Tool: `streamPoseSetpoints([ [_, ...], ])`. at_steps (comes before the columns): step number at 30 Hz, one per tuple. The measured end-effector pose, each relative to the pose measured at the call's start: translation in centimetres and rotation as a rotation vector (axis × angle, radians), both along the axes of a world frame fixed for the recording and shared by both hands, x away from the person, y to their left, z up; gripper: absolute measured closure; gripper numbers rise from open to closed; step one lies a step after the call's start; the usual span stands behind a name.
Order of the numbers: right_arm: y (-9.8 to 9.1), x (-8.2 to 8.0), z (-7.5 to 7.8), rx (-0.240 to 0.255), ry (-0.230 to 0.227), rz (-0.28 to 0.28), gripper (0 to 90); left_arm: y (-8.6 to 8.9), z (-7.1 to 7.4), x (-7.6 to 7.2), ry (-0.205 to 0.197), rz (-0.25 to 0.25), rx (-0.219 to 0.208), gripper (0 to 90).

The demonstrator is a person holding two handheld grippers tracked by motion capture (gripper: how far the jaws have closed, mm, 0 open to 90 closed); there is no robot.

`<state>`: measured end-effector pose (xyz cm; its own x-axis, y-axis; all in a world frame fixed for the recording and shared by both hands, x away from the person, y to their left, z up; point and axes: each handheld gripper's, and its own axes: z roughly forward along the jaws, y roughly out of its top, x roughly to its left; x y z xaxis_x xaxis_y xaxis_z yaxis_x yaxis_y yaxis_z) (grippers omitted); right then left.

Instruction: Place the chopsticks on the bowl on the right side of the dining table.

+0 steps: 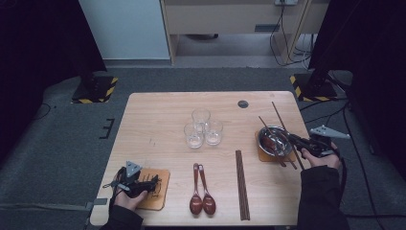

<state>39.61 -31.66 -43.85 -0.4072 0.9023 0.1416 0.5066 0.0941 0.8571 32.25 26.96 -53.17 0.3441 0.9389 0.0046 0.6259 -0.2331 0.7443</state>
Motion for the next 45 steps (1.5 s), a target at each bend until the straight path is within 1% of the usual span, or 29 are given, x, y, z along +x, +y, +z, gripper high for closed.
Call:
streamPoseSetpoints([
  [4,-0.2,0.4,-0.3,0.006,0.009,-0.008,85.0,0.0,0.0,0.0,0.0,0.0,0.0,5.4],
  [17,-0.4,1.5,-1.3,0.0,0.032,0.0,85.0,0.0,0.0,0.0,0.0,0.001,0.0,5.3],
  [18,-0.4,1.6,-1.5,0.0,0.042,0.0,85.0,0.0,0.0,0.0,0.0,0.001,0.0,5.4],
  [19,-0.4,1.7,-1.6,0.002,0.043,-0.003,85.0,0.0,0.0,0.0,0.0,0.001,0.0,5.3],
  [28,-0.3,2.1,-2.3,-0.009,0.061,-0.001,85.0,0.0,0.0,0.0,0.0,0.001,0.0,5.4],
  [29,-0.2,2.3,-2.5,-0.016,0.069,0.002,85.0,0.0,0.0,0.0,0.0,0.001,0.0,5.3],
  [38,0.0,2.7,-3.2,-0.025,0.102,0.003,85.0,0.0,0.0,0.0,0.0,0.001,0.0,5.3],
  [45,0.0,2.9,-3.7,-0.034,0.119,0.003,85.0,0.0,0.0,0.0,0.0,0.001,0.0,5.3],
])
